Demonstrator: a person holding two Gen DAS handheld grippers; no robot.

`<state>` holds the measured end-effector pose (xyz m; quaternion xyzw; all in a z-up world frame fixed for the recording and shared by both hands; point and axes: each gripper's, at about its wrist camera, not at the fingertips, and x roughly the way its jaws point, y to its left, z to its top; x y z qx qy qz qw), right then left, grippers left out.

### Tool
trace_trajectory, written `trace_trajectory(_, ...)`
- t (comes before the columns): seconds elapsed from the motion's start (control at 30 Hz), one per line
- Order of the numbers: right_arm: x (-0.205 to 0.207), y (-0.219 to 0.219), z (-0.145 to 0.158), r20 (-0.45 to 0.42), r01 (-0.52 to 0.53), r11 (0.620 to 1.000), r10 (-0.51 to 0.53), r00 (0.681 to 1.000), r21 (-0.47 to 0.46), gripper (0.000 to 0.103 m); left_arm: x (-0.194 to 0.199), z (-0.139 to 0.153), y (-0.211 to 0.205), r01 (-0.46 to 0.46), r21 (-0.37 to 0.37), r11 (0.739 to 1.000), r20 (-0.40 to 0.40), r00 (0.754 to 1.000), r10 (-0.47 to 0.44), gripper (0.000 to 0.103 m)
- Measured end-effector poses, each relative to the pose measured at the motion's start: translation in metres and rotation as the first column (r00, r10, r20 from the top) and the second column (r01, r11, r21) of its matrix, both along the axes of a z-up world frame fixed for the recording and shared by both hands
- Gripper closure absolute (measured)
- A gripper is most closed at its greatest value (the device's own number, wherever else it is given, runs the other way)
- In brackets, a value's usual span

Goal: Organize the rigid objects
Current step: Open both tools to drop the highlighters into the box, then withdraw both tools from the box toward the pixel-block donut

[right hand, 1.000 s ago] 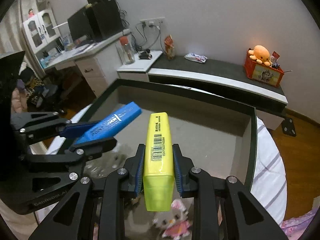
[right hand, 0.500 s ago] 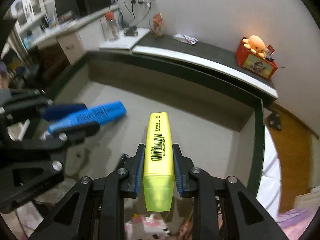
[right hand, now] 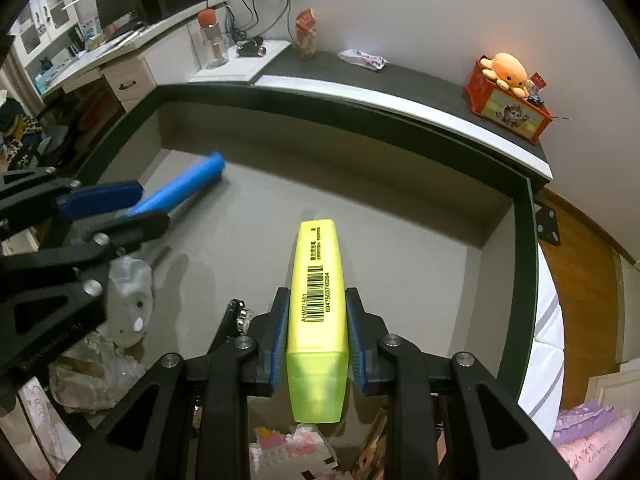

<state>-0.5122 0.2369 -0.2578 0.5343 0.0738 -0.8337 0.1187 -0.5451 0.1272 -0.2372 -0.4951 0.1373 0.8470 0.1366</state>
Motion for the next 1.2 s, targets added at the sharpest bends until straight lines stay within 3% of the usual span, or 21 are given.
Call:
trace_trajectory(0.13,-0.001,-0.001,0.000,0.003,-0.007,1.000,0.007,1.000,0.003,0.076,0.003,0.002,-0.005,-0.015,-0.007,1.000,-0.017,1.000,0.015,0.075)
trace_trajectory(0.33,0.001,-0.001,0.001,-0.010,-0.011,1.000,0.010,1.000,-0.010,0.076,0.014,0.025,-0.025,-0.019,0.048,0.999,-0.081,0.996,0.023,0.075)
trace_trajectory(0.43,0.000,-0.002,0.002,-0.012,-0.013,1.000,0.013,1.000,-0.013,0.076,0.025,0.038,-0.040,-0.026,0.086,0.996,-0.115,0.993,0.036,0.061)
trace_trajectory(0.5,0.000,-0.002,0.001,-0.011,-0.013,1.000,0.013,1.000,-0.015,0.076,0.036,0.045,-0.050,-0.029,0.093,0.995,-0.147,0.988,0.042,0.039)
trace_trajectory(0.7,0.003,-0.004,0.003,-0.014,-0.021,1.000,0.021,1.000,-0.018,0.076,0.089,0.051,-0.082,-0.008,0.141,0.990,-0.193,0.980,0.036,0.015)
trace_trajectory(0.83,0.004,-0.005,0.001,-0.010,-0.027,1.000,0.027,1.000,-0.013,0.076,0.126,0.048,-0.097,-0.003,0.200,0.980,-0.205,0.978,0.045,0.011)
trace_trajectory(0.9,0.003,-0.005,0.001,-0.007,-0.022,1.000,0.022,1.000,-0.017,0.076,0.143,0.044,-0.102,-0.012,0.226,0.974,-0.200,0.978,0.059,0.003)
trace_trajectory(1.2,0.004,-0.003,0.001,0.003,-0.013,0.999,0.013,1.000,-0.029,0.076,0.195,0.021,-0.117,-0.053,0.243,0.969,-0.183,0.978,0.099,0.002)
